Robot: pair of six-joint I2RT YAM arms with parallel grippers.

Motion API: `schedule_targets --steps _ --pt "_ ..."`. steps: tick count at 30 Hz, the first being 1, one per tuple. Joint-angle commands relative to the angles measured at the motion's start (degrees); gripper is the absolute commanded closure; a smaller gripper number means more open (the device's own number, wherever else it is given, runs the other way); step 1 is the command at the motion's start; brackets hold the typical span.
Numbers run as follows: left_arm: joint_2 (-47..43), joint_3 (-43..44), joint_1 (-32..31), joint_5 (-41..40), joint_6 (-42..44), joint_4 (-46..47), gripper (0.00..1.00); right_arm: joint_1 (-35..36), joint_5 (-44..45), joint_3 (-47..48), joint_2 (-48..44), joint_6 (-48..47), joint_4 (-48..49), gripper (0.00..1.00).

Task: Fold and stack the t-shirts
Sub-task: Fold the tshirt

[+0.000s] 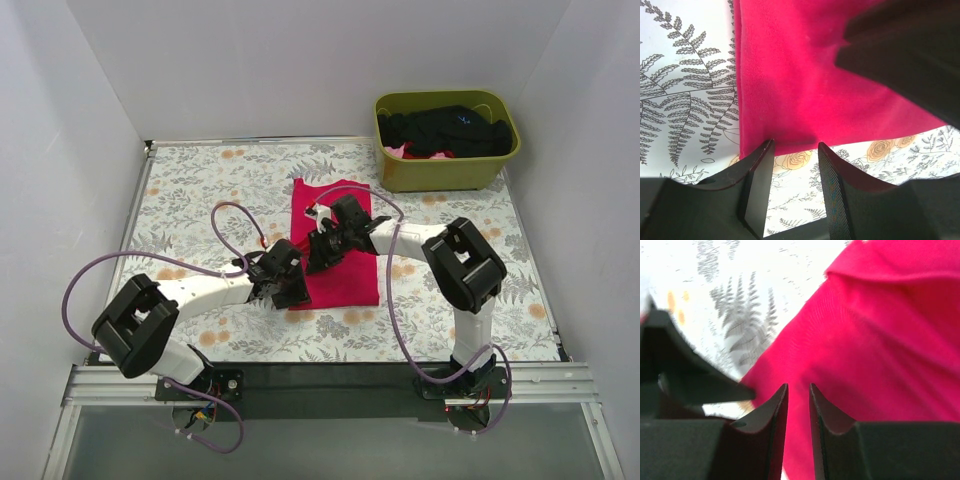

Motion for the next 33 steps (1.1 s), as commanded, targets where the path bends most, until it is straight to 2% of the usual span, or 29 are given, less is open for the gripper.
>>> schedule_targets --steps 1,4,11,17,21,25,29,33 --pt "0.25 -0.34 -0.27 0.45 -0.61 -0.44 0.61 -0.06 0.12 4.42 2.87 0.25 3.58 0.74" --pt "1.04 -0.52 -0.27 0.45 -0.7 -0.26 0.64 -0.67 0.83 7.76 5.6 -0.11 3.58 0.74" --pt "3.5 -1.04 -0.27 3.26 -0.96 -0.17 0.8 -4.8 1.53 14.36 10.61 0.16 3.49 0.74" --pt "3.95 -1.13 -0.27 4.05 -1.22 -0.09 0.83 -8.58 4.07 20.95 13.77 -0.11 3.32 0.74" --pt "2.89 -1.39 -0.27 3.7 -1.31 -0.26 0.81 -9.47 4.95 24.2 11.68 0.16 2.97 0.73" --pt "0.0 -1.13 -0.27 2.65 -1.31 -0.79 0.76 -9.55 6.18 20.09 5.01 -0.02 2.44 0.73" --pt "-2.91 1.5 -0.27 1.24 -0.09 -3.16 0.72 -10.95 6.46 7.2 -5.96 -0.02 2.44 0.73" --pt "-4.06 5.45 0.87 -3.15 3.33 -2.91 0.71 -14.12 3.74 -1.43 -11.53 -0.89 2.44 0.73"
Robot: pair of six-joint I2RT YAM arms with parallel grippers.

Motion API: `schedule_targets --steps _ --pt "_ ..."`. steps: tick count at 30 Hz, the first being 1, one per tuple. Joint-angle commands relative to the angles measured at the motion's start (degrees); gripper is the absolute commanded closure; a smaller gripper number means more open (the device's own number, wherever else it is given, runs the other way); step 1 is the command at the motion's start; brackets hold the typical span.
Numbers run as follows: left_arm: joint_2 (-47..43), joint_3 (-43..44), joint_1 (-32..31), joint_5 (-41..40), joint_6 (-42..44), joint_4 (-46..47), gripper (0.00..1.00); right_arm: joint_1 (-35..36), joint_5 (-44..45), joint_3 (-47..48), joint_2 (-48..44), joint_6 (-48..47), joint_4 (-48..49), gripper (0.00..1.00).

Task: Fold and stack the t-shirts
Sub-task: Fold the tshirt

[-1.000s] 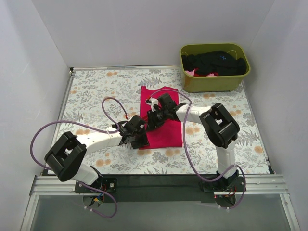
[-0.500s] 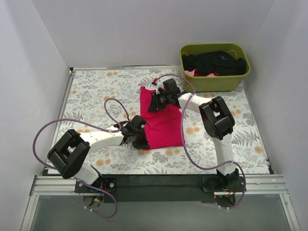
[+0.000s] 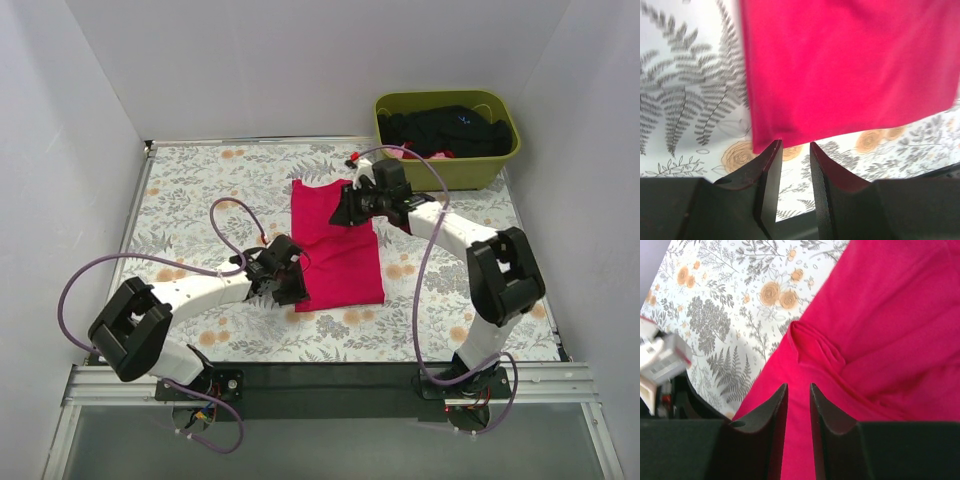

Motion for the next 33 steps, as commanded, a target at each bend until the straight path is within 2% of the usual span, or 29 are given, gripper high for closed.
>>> schedule_targets --steps 1,5,10,17,26,30,33 --pt "-2.79 5.3 1.51 -4.01 4.56 0.73 0.71 -3.72 -2.39 -6.15 -3.73 -1.57 0.34 0.74" --pt "2.56 10.05 6.16 -1.64 8.7 4.6 0.78 -6.62 -5.21 -9.24 -4.17 -3.24 0.34 0.74" --pt "14.32 16.64 9.16 2.76 11.78 6.45 0.83 -7.77 -5.91 -9.77 -3.82 -3.86 0.34 0.74" --pt "24.62 23.85 13.19 2.76 13.98 6.45 0.87 -8.73 -6.44 -9.77 -3.82 -4.22 0.34 0.74" --pt "30.69 33.96 17.15 3.9 15.04 5.92 0.86 -9.0 -8.02 -12.31 -4.26 -4.13 0.43 0.74" --pt "31.32 34.67 19.09 4.6 14.25 4.78 0.86 -9.09 -9.69 -16.17 -5.66 -3.51 0.86 0.75" --pt "26.34 31.26 19.35 7.41 13.54 5.65 0.81 -9.0 -13.1 -18.55 -7.95 -2.29 1.83 0.75"
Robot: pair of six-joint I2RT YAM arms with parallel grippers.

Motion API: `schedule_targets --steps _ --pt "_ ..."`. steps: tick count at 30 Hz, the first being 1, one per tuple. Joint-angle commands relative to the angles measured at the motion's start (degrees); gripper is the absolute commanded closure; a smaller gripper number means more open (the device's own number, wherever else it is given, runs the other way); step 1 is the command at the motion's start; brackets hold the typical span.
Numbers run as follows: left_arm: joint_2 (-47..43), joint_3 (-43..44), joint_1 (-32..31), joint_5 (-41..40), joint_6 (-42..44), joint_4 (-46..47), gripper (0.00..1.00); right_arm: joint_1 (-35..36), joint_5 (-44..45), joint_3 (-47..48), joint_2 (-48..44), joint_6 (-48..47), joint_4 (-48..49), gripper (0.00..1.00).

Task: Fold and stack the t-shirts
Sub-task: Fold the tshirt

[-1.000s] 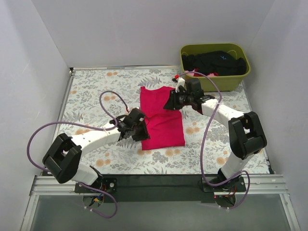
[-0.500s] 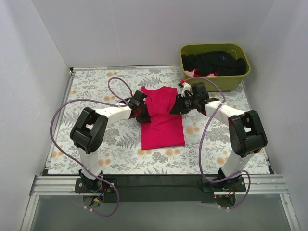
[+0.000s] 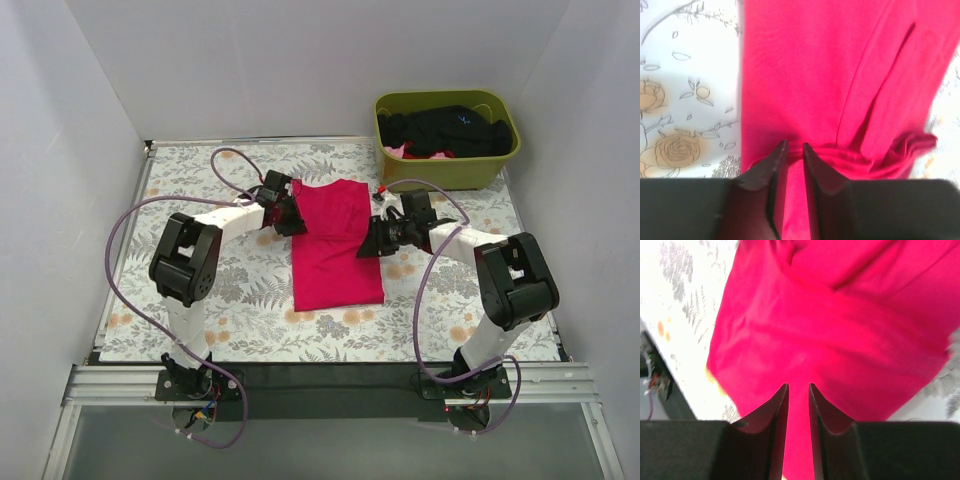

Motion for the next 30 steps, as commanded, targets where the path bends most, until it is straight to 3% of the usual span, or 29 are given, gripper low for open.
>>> schedule_targets --steps 1,6,11,18,23,30 --pt "-7.19 -4.67 0.51 6.57 -1.08 0.89 0.79 -0.12 -5.7 -3.59 -4.76 1.23 2.88 0.75" --pt "-18.7 -15.23 -2.82 11.61 -3.45 2.57 0.75 1.19 -14.58 -8.62 -6.7 3.17 5.17 0.82" --pt "-27.93 -26.92 -7.39 15.3 -7.41 4.14 0.8 3.65 -19.41 -11.26 -5.56 2.47 5.17 0.87" --pt "-26.91 -35.99 -8.63 12.41 -10.66 5.38 0.9 4.53 -20.22 -13.81 0.76 0.98 7.28 0.98" --pt "-23.56 -37.31 -8.28 11.53 -12.07 4.77 0.94 1.29 -24.6 -15.13 6.39 -0.43 7.19 0.99" --pt "-24.0 -40.47 -8.01 10.3 -14.18 4.33 0.96 -5.57 -21.63 -19.34 4.64 -2.98 4.38 0.99"
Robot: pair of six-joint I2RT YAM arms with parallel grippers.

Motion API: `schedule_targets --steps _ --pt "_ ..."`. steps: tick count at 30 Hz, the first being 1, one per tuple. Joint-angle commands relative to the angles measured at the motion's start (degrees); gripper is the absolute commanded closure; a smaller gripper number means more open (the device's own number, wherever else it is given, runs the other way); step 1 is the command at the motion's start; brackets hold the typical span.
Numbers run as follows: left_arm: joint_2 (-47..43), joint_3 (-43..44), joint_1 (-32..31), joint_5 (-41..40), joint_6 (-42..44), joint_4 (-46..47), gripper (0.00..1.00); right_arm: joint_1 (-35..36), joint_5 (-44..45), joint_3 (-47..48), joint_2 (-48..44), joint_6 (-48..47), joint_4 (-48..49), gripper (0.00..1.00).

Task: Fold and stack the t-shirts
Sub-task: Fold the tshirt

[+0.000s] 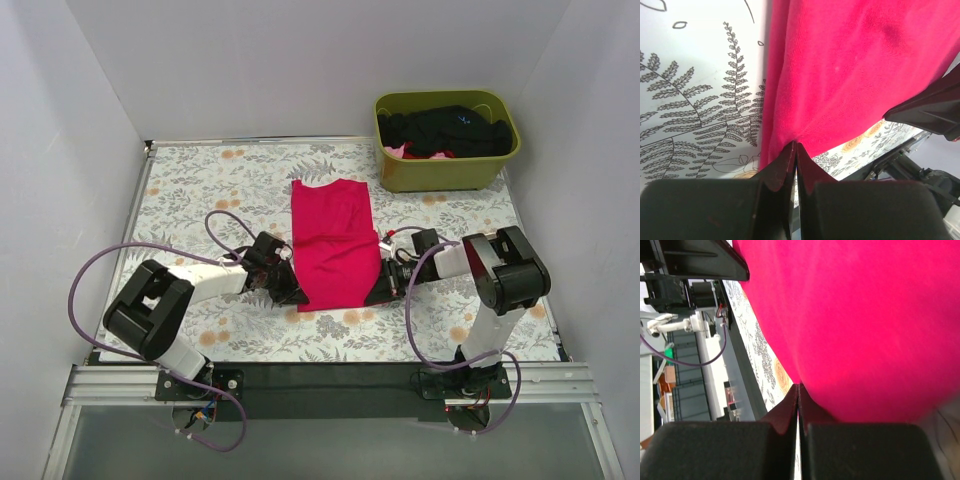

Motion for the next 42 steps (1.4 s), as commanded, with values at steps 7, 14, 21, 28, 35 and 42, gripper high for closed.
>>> schedule_targets --steps 7,14,21,28,35,42 --pt "-1.24 -3.85 0.38 -3.8 -0.54 -4.18 0.96 -7.28 3.69 -4.45 -4.14 -2.78 -1.3 0.99" --pt "-10.73 -1.4 0.12 -6.51 0.07 -10.06 0.74 -6.58 14.48 -4.99 -19.85 -2.87 -9.02 0.99" --pt "-16.81 4.23 -1.9 -16.8 -1.51 -19.38 0.47 -3.43 32.06 -2.44 -35.41 -1.03 -20.44 0.82" --pt "-10.05 7.75 -8.92 -24.01 -4.49 -23.7 0.47 5.27 52.28 0.11 -39.03 3.36 -28.81 0.55" --pt "-4.95 10.04 -10.69 -27.09 -5.37 -24.14 0.57 11.17 59.15 0.82 -38.07 6.53 -29.6 0.48" --pt "-1.35 11.7 -13.33 -27.88 -6.08 -23.96 0.61 15.03 61.7 1.17 -36.49 7.94 -29.52 0.48"
